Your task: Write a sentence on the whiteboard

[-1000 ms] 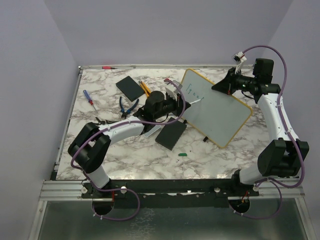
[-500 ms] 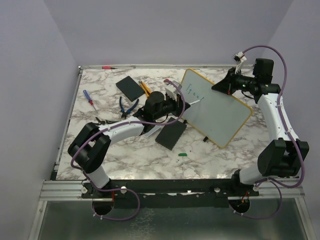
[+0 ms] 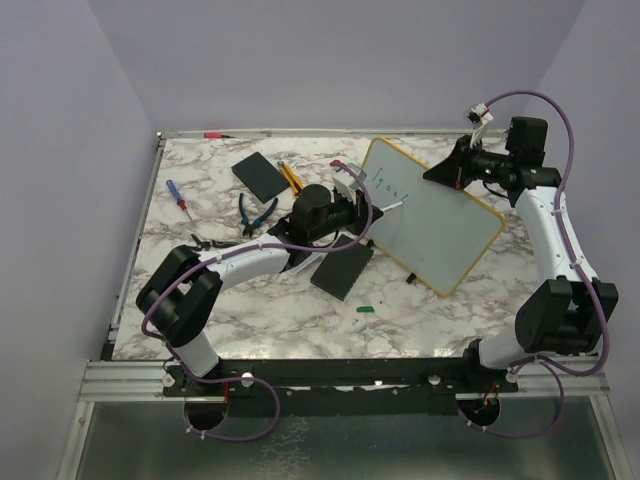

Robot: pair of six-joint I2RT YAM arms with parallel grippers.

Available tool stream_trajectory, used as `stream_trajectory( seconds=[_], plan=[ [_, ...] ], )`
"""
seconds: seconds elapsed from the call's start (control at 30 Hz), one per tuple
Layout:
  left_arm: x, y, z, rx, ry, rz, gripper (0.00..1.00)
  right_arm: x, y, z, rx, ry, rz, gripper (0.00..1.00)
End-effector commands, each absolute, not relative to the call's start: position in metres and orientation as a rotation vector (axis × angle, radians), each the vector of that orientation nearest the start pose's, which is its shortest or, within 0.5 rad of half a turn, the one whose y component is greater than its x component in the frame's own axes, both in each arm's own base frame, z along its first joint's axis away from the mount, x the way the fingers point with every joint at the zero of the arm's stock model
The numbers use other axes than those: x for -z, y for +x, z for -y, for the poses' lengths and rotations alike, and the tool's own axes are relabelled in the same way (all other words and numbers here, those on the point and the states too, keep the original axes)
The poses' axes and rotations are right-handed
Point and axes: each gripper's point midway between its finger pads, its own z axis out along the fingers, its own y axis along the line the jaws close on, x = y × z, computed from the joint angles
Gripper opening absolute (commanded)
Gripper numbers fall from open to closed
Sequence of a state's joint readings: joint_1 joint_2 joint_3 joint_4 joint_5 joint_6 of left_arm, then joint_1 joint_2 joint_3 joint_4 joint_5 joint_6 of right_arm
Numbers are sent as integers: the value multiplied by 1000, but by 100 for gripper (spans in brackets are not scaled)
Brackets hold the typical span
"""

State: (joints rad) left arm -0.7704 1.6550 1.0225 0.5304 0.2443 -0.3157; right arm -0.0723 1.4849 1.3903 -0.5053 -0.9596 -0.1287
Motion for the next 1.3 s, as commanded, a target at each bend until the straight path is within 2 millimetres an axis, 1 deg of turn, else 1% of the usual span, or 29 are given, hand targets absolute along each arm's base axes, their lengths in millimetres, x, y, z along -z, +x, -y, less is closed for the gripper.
stream_trajectory(
  seconds=[0.0,0.53,0.77,1.0,1.13,1.27],
  plan=[
    [-224,326,402,1032,591,-1650,0,-259,363,-123,-1010,-577,-2002,1],
    [-256,343,402,1001,520,-1572,0,-259,362,-123,-1007,-576,-2003,1],
    [-263,344,409,1025,538,-1556,0,-260,363,-123,-1009,-578,-2001,1],
    [-274,347,413,1032,537,-1529,0,-259,363,-123,-1008,-576,-2002,1],
    [-277,348,414,1034,534,-1524,0,-259,363,-123,-1010,-577,-2002,1],
    [-270,346,413,1035,537,-1540,0,-259,363,-123,-1008,-577,-2002,1]
  ],
)
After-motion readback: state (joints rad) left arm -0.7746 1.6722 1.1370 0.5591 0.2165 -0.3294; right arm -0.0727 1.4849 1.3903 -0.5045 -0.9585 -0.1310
